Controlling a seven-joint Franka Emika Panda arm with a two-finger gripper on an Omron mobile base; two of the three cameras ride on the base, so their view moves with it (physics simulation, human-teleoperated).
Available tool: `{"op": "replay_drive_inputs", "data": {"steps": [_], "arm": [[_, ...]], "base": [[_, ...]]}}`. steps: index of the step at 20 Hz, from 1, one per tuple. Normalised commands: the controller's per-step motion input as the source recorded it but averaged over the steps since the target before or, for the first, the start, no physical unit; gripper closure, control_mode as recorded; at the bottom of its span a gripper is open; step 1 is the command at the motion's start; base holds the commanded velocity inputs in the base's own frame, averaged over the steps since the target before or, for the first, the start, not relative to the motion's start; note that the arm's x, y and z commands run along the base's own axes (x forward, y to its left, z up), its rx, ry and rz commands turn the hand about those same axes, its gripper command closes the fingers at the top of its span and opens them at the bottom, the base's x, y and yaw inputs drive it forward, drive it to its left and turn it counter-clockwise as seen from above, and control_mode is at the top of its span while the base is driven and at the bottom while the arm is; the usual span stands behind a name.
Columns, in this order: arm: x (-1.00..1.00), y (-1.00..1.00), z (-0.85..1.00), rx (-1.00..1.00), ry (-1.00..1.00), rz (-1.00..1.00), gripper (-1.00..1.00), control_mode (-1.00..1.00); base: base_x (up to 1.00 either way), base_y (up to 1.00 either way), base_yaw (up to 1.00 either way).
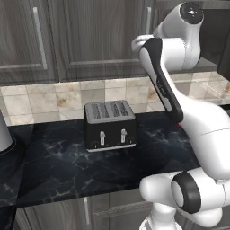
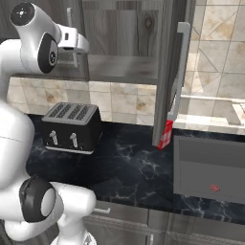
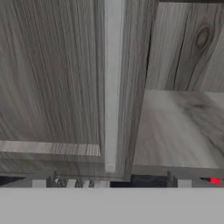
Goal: Open the cabinet. Pick the bar soap and place it next to the sink. Then close the cabinet.
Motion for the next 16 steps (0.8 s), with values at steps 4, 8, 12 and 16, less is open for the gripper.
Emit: {"op": "replay_drive_inputs", "data": {"steps": [4, 8, 12, 16], "arm": [[0.38, 0.0, 0.0, 0.0, -0.05, 0.0, -1.0, -1.0], [0.15, 0.0, 0.0, 0.0, 0.0, 0.0, -1.0, -1.0], [0.0, 0.0, -0.07, 0.0, 0.06, 0.0, -1.0, -1.0], [0.0, 0.01, -0.19, 0.0, 0.05, 0.0, -1.0, -1.0]], "base": [[0.0, 0.0, 0.0], [0.0, 0.0, 0.0], [0.0, 0.0, 0.0], [0.0, 0.0, 0.0]]}}
